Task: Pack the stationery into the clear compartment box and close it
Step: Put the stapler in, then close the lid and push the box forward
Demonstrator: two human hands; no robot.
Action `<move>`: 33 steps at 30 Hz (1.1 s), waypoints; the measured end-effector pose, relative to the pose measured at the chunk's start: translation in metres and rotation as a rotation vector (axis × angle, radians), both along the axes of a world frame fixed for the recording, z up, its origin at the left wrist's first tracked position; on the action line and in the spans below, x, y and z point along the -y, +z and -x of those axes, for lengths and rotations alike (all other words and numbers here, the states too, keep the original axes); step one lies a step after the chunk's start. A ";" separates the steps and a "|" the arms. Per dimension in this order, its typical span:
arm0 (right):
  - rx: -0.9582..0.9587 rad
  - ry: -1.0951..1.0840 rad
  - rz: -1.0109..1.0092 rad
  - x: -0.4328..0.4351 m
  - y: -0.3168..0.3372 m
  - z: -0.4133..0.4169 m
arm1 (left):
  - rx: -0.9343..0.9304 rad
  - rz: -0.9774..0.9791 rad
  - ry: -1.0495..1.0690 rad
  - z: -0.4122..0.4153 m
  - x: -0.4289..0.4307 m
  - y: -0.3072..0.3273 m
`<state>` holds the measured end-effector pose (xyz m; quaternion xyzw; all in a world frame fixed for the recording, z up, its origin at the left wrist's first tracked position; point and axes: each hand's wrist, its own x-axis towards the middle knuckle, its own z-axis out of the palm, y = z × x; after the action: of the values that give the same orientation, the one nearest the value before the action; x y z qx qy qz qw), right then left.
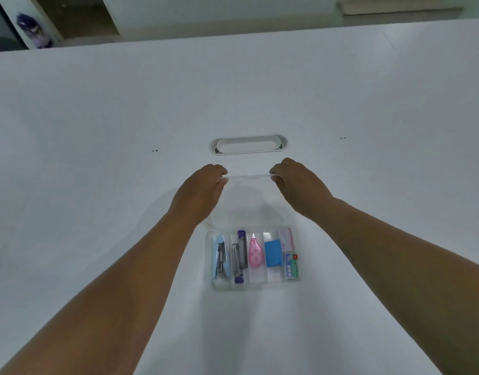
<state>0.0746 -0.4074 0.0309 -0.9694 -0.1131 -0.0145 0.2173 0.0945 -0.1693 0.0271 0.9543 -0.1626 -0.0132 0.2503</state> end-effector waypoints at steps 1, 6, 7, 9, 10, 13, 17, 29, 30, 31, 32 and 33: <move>0.048 0.015 0.002 0.000 0.006 0.014 | 0.030 0.016 -0.025 0.011 -0.002 0.005; 0.107 0.056 0.056 -0.004 0.018 0.080 | 0.087 0.018 -0.128 0.068 -0.009 0.017; 0.100 0.059 0.066 -0.005 0.018 0.093 | 0.089 0.007 -0.147 0.078 -0.010 0.016; 0.127 0.068 0.075 -0.007 0.013 0.117 | 0.091 -0.010 -0.176 0.099 -0.014 0.010; 0.154 0.077 0.087 -0.008 0.009 0.128 | 0.092 -0.016 -0.191 0.109 -0.016 0.006; 0.190 0.128 0.168 -0.005 -0.008 0.156 | 0.102 -0.043 -0.244 0.136 -0.023 -0.010; 0.171 0.159 0.199 -0.006 -0.035 0.179 | 0.126 -0.080 -0.288 0.160 -0.025 -0.031; 0.005 0.093 0.193 -0.016 -0.072 0.200 | 0.147 -0.111 -0.234 0.179 -0.021 -0.064; -0.002 0.085 0.190 -0.016 -0.073 0.198 | 0.141 -0.107 -0.226 0.177 -0.020 -0.065; -0.002 0.075 0.187 -0.016 -0.074 0.195 | 0.136 -0.101 -0.216 0.173 -0.019 -0.065; -0.001 0.066 0.181 -0.016 -0.075 0.191 | 0.132 -0.097 -0.208 0.168 -0.019 -0.065; -0.001 0.059 0.171 -0.016 -0.075 0.185 | 0.128 -0.097 -0.204 0.163 -0.017 -0.064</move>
<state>-0.1103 -0.3918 -0.0441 -0.9807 -0.1425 0.0022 0.1340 -0.0682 -0.1518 -0.0372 0.9427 -0.2736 0.0144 0.1905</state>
